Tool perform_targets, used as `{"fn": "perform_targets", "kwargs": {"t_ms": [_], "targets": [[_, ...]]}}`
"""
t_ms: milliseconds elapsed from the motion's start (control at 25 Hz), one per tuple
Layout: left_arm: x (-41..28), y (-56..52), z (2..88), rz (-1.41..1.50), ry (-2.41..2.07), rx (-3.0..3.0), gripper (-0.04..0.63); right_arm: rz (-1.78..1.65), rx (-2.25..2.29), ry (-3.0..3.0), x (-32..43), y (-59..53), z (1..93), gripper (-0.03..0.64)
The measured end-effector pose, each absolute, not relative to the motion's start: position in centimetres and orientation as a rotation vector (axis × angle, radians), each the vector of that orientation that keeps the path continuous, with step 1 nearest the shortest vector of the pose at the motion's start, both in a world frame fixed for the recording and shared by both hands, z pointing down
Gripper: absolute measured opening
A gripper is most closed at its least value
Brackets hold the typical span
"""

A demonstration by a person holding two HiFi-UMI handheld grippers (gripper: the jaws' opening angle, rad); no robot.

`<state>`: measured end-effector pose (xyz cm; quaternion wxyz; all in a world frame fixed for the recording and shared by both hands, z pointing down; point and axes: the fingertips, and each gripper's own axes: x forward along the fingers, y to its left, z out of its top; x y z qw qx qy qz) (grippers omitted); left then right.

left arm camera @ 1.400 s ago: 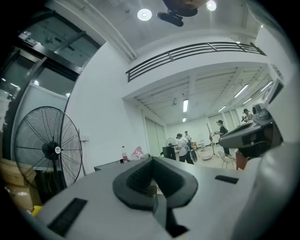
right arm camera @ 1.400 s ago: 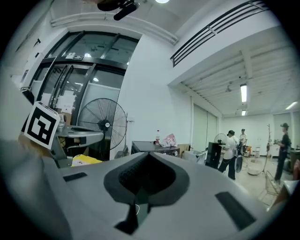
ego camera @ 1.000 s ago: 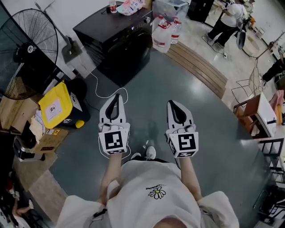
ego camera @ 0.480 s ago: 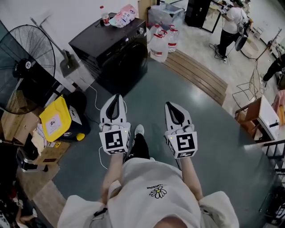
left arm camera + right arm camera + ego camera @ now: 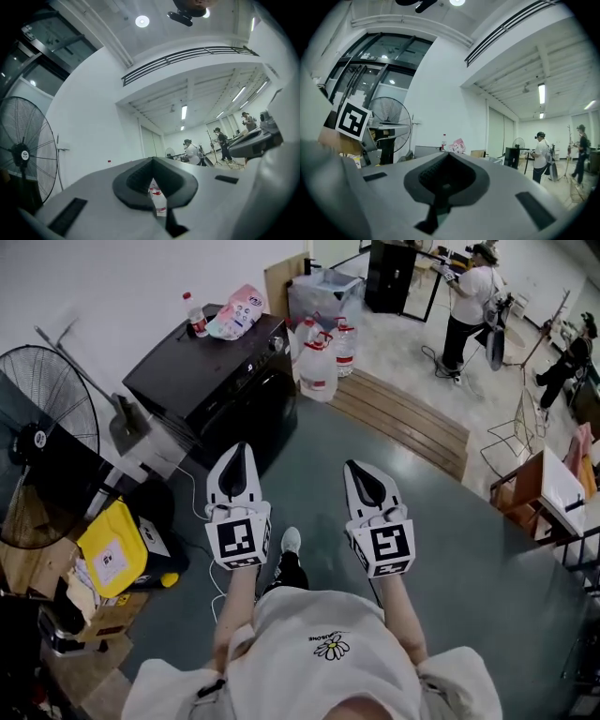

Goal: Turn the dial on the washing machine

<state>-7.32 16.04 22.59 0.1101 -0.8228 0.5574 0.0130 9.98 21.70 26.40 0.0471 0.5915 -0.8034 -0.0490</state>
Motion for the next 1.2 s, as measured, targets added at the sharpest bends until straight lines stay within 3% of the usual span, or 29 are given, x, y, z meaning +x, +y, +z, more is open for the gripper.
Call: {"fn": "perform_targets", "kwargs": {"t_ms": [640, 1200], "targets": [[-10.0, -6.1, 23.7, 0.069, 1.547, -2.559, -0.002, -0.146, 1.814, -2.386, 5.2, -2.0, 26.2, 0.003], [-9.6, -12.1, 25.3, 0.052, 1.673, -2.532, -0.002, -0.207, 1.694, -2.483, 4.4, -10.1, 26.1, 0.003]]}}
